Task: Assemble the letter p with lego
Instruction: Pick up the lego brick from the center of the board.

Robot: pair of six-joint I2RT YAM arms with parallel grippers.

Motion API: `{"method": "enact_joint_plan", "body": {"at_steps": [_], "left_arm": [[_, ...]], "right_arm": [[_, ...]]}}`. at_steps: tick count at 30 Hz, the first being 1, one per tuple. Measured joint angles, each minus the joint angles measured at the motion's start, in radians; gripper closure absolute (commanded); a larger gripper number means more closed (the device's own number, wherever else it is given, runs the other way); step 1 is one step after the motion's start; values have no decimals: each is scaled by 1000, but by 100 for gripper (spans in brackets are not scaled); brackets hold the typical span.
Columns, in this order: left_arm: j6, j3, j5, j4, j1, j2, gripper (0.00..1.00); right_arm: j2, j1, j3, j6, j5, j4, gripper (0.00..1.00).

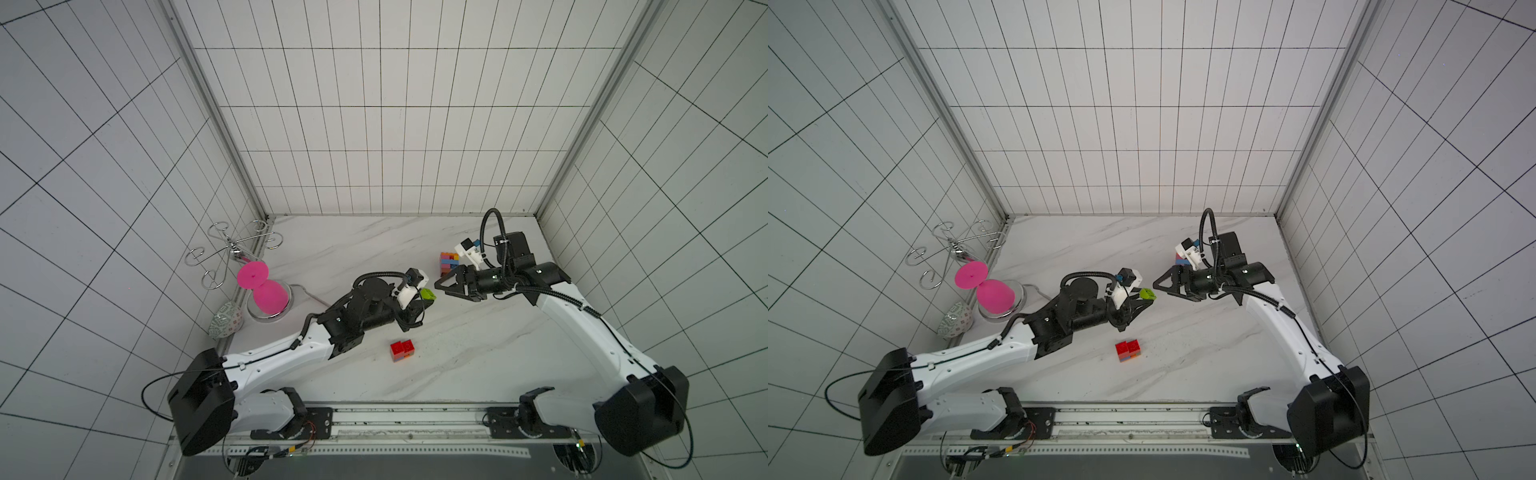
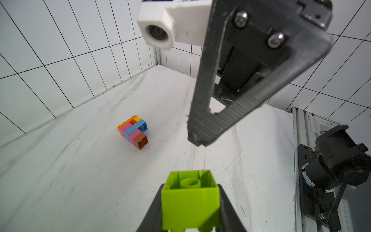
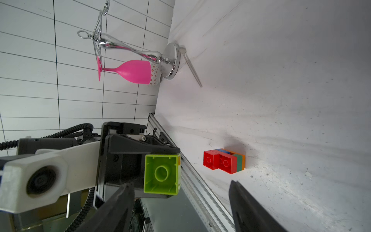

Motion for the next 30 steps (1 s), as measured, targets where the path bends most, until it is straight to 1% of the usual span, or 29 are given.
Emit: {"method": "enact_joint_plan", "body": {"at_steps": [3,6,12,16,20,23,24,25,26,28,30], "left_arm": [[6,0,0,0,-1,0,78],[9,0,0,0,-3,0,78],[11,0,0,-31,-5,2,78],[17,0,0,-29,-8,2,78],[19,0,-3,-30,-12,2,78],[25,0,-10,-38,-12,3,77],[26,0,-11,-40,-13,4,73],[26,0,-14,-41,-13,4,67],[25,0,-16,-42,-14,4,58],[16,0,-30,-38,-16,3,32],[-6,0,-64,-44,-18,-4,20]], "right_arm": [[11,40,1,-11,-13,-10,30],[40,75,3,-23,-20,-16,39],[86,101,20,-34,-22,-18,44],[102,107,38,-39,-20,-22,50],[121,107,47,-41,-23,-24,63],[130,112,52,-43,-22,-29,77],[132,112,52,-44,-23,-30,80],[133,112,52,-44,-21,-30,81],[133,112,52,-43,-21,-30,81],[133,112,52,-44,-5,-31,83],[132,113,52,-44,20,-32,84]]}}
